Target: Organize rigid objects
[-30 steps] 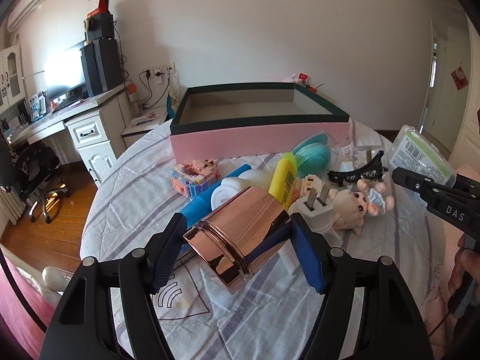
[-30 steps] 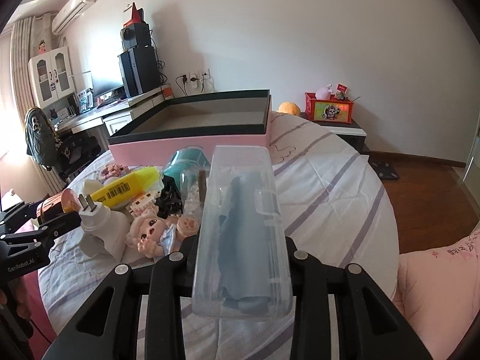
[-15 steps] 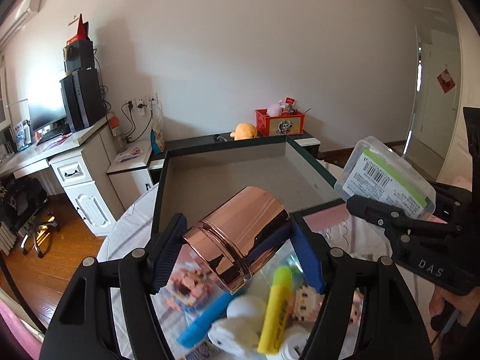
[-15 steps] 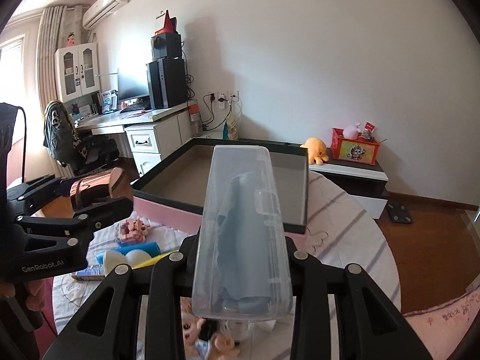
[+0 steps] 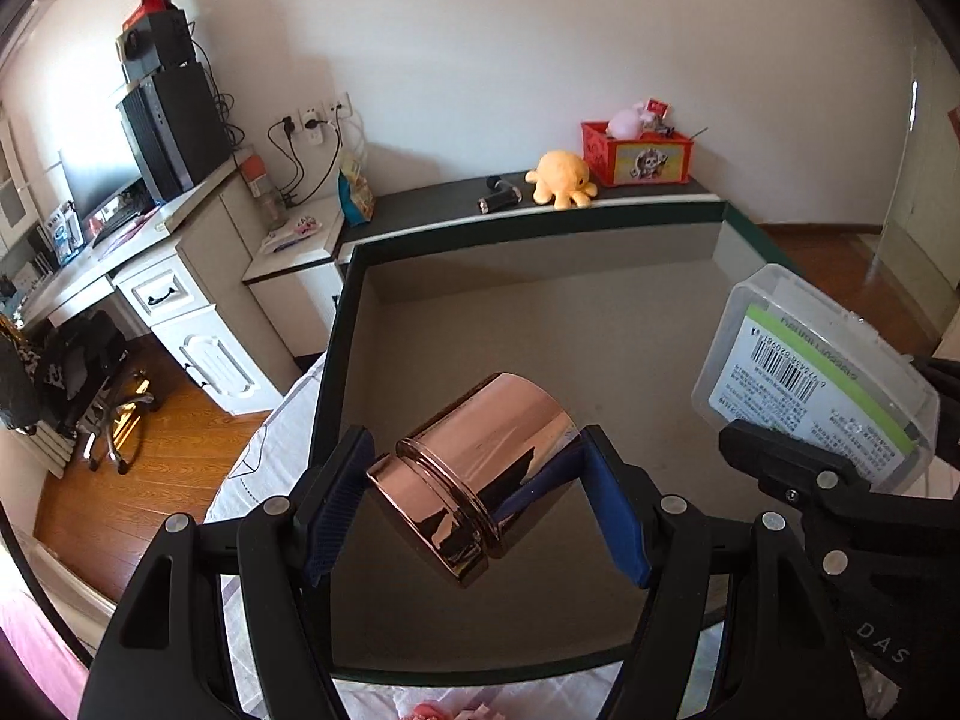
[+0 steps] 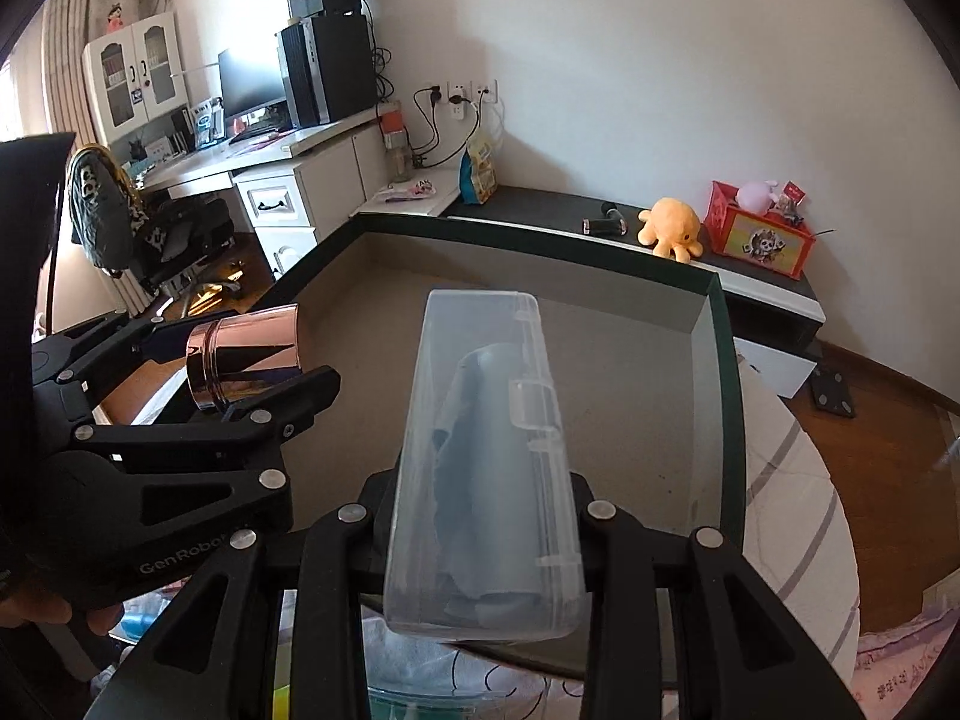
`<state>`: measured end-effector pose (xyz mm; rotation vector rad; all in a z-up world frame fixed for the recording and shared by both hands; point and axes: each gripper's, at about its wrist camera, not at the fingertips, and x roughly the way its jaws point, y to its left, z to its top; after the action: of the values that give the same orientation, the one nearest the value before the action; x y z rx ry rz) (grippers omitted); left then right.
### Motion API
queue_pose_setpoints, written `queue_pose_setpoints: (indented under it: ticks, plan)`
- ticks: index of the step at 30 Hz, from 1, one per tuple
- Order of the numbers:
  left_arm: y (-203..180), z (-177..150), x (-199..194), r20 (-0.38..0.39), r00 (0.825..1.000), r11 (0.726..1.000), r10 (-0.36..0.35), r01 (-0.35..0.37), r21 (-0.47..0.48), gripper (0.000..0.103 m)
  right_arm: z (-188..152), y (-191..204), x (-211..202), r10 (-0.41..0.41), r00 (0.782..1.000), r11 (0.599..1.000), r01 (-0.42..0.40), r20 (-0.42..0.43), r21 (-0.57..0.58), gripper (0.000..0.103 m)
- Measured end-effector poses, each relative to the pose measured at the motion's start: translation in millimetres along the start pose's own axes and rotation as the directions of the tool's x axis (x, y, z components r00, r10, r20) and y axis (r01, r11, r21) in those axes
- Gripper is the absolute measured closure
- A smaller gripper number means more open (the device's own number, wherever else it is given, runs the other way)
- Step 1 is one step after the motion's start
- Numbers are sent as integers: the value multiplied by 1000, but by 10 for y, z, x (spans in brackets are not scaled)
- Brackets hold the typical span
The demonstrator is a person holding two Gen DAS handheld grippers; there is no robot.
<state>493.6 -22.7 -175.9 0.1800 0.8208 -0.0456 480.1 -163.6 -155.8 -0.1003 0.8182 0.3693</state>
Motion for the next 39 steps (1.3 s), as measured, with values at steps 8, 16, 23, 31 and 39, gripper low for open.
queue_pose_setpoints:
  ticks: [8,16,23,31,39]
  plan:
    - [-8,-63,121,-33,999,999,35,-35,-1,24,-30,-99,210,18,997,1000,-16,-72,23,66]
    - [161,-187,-499,100,992,995,71,-65,-70,0,-126,-86,-248,-11,999,997,7,43,82,22]
    - [199,-529,-1507,283,949,986,141,-110,-123,0,-332,139,-1112,-29,976,998,15,214,66,19]
    - [218,-1220,-2444,398,899,976,182,-116,-184,0,-911,564,-2076,-98,910,995,76,404,69,0]
    - [124,-1760,-3116,483,855,976,186,-105,-191,0,-1445,837,-2735,-169,857,986,141,487,93,0]
